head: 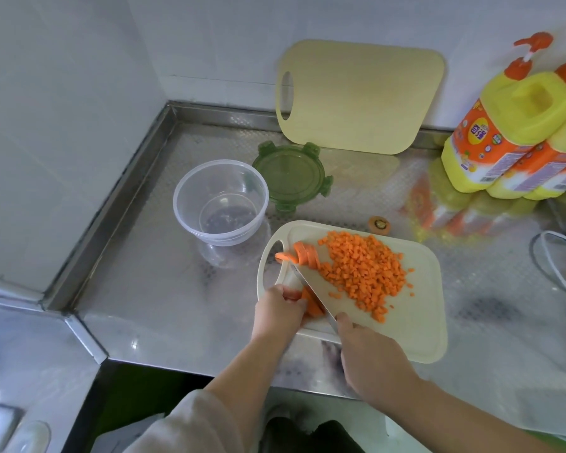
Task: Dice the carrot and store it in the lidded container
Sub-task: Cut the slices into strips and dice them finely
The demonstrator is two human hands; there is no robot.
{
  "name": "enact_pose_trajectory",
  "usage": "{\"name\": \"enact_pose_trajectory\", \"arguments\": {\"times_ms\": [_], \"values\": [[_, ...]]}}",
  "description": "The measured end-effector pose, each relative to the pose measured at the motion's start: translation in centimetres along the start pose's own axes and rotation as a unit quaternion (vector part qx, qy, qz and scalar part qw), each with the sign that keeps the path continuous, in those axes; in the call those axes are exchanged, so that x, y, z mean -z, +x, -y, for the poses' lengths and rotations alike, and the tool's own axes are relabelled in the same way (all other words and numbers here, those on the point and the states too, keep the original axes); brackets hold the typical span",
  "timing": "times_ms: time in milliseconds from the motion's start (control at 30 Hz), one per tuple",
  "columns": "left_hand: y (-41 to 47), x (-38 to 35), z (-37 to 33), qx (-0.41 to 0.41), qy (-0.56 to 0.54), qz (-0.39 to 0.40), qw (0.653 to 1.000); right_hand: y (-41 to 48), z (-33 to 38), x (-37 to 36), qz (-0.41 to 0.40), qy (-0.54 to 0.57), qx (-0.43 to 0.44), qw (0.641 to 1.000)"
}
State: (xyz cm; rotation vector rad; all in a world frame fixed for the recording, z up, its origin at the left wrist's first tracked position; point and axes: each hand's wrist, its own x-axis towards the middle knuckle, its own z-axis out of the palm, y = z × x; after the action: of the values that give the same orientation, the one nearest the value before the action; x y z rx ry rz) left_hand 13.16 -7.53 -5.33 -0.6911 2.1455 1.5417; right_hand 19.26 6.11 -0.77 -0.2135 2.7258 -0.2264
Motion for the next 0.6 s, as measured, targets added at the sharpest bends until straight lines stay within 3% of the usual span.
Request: {"name": "enact_pose_trajectory", "arguments": {"times_ms": [267, 400, 600], "values": [[-1.0, 0.2, -0.3, -0.034, 0.019, -0.007, 0.999, -0.7, -0.7, 1.6, 0.008, 0.061, -0.011, 0.998], [-1.0, 0.1, -0.3, -0.025, 0.022, -0.010, 0.999, -1.6, -0.1, 2.5, -0.029, 0.021, 0.006, 0.999], [-1.0, 0.1, -0.1, -0.034, 0.026, -0.008, 0.999, -2.4, 0.7, 2.7, -0.017, 0.003, -0.016, 1.000]]}}
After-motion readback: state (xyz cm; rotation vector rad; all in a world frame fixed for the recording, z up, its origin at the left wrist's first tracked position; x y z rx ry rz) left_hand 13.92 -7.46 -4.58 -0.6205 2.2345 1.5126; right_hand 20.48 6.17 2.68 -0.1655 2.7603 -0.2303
